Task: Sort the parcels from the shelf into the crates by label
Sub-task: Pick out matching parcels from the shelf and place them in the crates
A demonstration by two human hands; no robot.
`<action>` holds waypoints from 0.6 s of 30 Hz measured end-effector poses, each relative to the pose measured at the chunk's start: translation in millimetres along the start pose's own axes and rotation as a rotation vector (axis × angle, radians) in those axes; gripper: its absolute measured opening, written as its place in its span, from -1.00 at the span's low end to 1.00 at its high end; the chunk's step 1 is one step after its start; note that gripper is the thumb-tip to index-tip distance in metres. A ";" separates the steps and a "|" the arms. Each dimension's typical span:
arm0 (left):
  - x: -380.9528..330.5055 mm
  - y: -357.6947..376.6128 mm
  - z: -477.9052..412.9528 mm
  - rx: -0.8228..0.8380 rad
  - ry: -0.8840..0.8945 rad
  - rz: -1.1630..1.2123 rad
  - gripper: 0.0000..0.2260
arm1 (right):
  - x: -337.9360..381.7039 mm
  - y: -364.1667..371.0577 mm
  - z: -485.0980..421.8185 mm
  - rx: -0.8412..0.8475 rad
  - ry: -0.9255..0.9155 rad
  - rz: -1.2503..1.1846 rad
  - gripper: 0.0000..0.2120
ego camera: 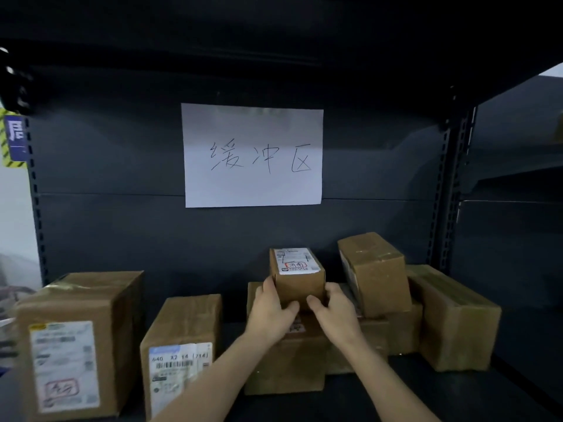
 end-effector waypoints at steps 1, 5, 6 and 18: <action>-0.5 -0.8 2.5 0.001 0.002 0.007 -0.44 | 0.3 -1.7 4.5 -0.014 -0.006 0.000 -0.73; -3.3 -3.7 18.9 -0.027 0.028 -0.050 -0.52 | 2.4 -3.9 24.4 -0.053 -0.029 -0.015 -0.81; -3.8 -5.1 23.4 -0.040 0.037 -0.073 -0.52 | 3.2 -4.1 29.0 -0.060 -0.038 -0.012 -0.83; -14.3 -13.1 93.5 -0.065 0.161 -0.361 -0.66 | 5.2 1.1 91.1 -0.093 -0.110 0.100 -0.73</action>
Point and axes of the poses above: each hand's wrist, its own z-axis away from the middle knuckle, its own y-axis out of the palm, x = y × z, the point moved 6 cm from there along -z, towards the middle knuckle, and after that the axes turned 14 degrees about x, right-handed, at the moved point
